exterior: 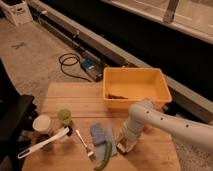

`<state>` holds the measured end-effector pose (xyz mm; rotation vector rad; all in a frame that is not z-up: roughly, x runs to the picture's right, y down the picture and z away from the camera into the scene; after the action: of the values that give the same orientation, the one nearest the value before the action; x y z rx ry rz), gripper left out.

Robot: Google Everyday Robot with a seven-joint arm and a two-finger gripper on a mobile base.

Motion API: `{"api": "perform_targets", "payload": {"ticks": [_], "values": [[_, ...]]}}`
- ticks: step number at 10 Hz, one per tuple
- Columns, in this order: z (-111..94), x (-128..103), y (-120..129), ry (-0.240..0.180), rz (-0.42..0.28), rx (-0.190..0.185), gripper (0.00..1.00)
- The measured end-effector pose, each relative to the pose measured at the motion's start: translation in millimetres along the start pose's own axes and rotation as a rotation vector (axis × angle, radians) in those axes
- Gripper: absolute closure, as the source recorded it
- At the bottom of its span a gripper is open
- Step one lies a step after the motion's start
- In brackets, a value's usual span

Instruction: Place eraser in tray

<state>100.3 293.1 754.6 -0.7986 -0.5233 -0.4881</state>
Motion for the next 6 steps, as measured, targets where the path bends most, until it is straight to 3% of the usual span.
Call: {"api": "perform_targets", "payload": {"ticks": [2,3,4,6], "values": [[-8,-1,1,0.018,0.005,0.008,0.94],[-19,-1,2,0.036,0.010,0.022,0.99],[-31,-1,4,0.055,0.016,0.034,1.00],[-77,2,12,0.129,0.051,0.063,1.00]]}}
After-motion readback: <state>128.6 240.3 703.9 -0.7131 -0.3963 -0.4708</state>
